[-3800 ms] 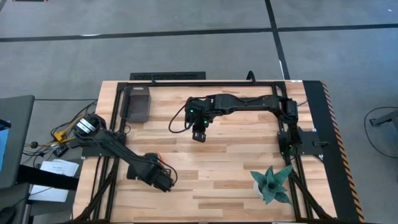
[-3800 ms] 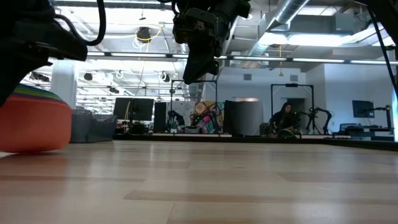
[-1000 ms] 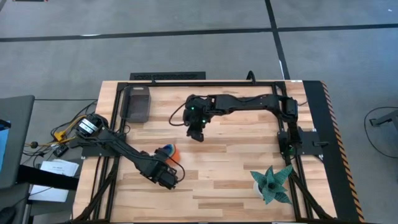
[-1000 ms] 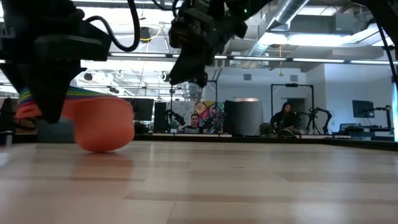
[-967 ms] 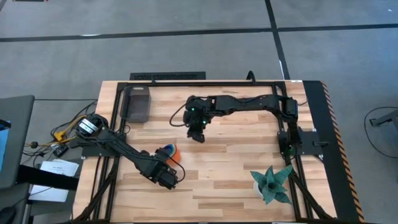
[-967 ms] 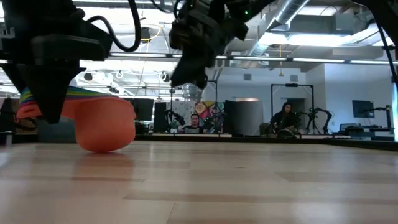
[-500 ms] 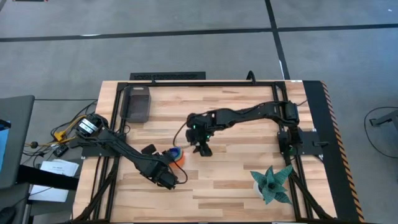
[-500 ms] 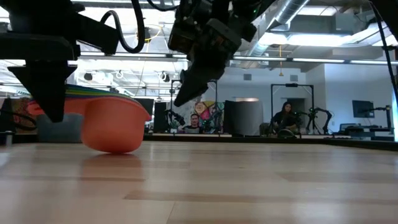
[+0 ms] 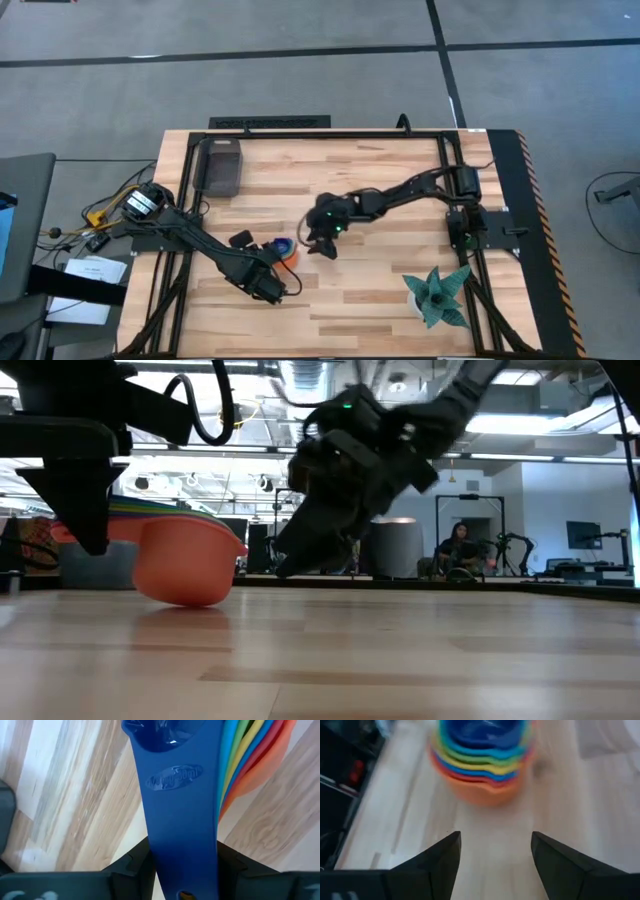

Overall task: Nest measuring cups in basket
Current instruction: Put the stacked measuring cups into the black bin

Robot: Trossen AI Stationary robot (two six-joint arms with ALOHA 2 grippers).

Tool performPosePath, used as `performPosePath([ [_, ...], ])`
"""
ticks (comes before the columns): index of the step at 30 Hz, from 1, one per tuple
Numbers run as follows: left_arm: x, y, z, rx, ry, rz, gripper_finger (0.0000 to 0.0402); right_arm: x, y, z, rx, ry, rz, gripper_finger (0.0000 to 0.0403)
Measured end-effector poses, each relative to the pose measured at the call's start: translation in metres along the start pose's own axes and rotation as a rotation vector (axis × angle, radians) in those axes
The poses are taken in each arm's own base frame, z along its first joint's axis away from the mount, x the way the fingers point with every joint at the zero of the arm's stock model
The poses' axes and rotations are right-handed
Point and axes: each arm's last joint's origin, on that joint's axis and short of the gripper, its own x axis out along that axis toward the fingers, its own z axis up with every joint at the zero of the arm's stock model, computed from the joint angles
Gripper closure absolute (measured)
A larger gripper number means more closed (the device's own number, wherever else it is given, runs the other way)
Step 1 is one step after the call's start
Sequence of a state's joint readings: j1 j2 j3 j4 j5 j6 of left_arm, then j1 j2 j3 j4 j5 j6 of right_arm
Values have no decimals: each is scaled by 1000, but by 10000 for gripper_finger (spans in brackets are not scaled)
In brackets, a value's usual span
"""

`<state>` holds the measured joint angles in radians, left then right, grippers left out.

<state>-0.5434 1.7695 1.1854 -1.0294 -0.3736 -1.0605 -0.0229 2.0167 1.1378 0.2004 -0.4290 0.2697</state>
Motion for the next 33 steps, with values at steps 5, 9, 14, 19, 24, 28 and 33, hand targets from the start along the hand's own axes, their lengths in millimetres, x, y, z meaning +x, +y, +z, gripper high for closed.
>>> performPosePath([
  [5, 0, 0, 0, -15, 5, -4, 279, 3, 8, -22, -90, -145, 49, 137],
  [9, 0, -1, 0, -21, 3, -16, 279, 5, 13, -22, -180, -232, -86, 137],
  [14, 0, -4, 2, -33, -12, -42, 279, 5, 13, -18, -71, -246, -93, 137],
  [19, 0, -4, 3, -37, -26, -44, 279, 19, 0, -34, 23, -194, -38, 137],
  [24, 0, -4, 3, -38, -27, -46, 278, 34, -4, -35, 34, -182, 47, 137],
  [28, 0, -5, 3, -47, -15, -63, 278, 36, -3, -38, 27, -166, 45, 137],
  [33, 0, -7, 2, -96, 34, -94, 271, 29, -1, -34, 47, -156, 31, 137],
])
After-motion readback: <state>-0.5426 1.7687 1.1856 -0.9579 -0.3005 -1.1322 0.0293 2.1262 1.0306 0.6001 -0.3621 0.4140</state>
